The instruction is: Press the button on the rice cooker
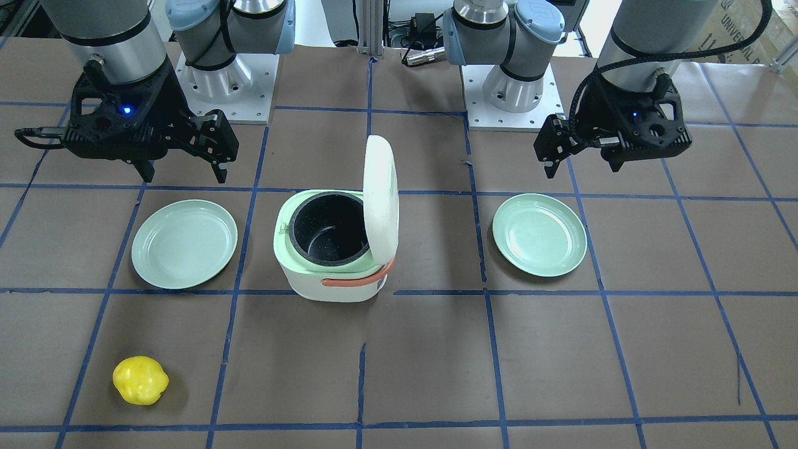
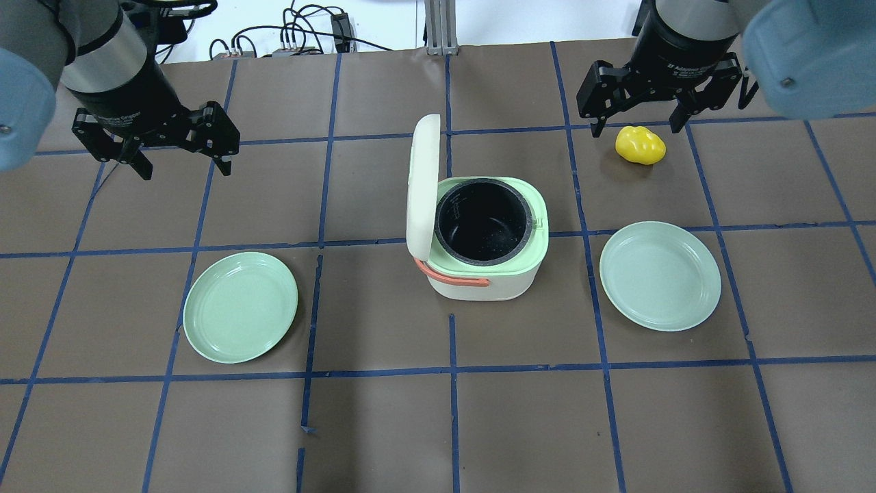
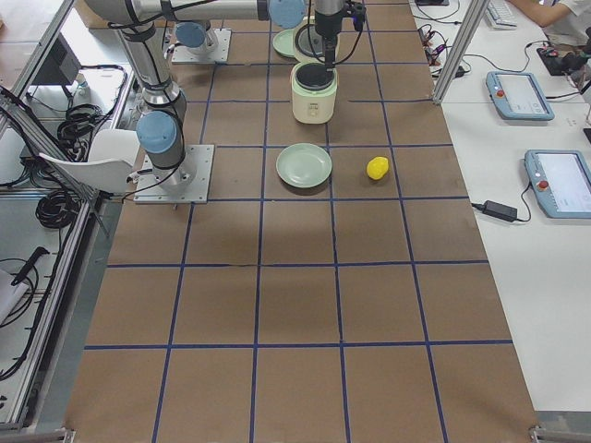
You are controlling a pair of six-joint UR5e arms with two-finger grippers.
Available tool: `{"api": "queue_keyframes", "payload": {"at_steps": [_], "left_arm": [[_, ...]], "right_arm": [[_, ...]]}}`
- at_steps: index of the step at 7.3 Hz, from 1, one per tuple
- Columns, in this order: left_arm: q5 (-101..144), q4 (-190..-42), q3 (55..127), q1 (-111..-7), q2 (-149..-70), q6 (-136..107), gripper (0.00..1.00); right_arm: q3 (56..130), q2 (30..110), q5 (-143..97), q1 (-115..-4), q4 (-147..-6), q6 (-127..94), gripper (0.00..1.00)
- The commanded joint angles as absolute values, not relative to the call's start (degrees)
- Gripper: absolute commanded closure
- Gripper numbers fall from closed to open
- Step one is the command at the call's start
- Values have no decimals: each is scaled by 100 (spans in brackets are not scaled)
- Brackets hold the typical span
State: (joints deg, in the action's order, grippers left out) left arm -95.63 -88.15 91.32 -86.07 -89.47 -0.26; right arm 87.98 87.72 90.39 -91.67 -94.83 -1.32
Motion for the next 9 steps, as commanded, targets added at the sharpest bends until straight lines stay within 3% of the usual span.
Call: {"api": "queue_keyframes", "payload": {"at_steps": [1,9], "left_arm": [[-9563,-8815,9132,-8604,-8947,-26,0],[-9563,-8815,9132,-8604,-8956,-26,0]], "right_arm": [[8798,8745,9035,-9158,-9309,-132,0],[8798,8771,9026,-9158,-9132,-237,0]]}}
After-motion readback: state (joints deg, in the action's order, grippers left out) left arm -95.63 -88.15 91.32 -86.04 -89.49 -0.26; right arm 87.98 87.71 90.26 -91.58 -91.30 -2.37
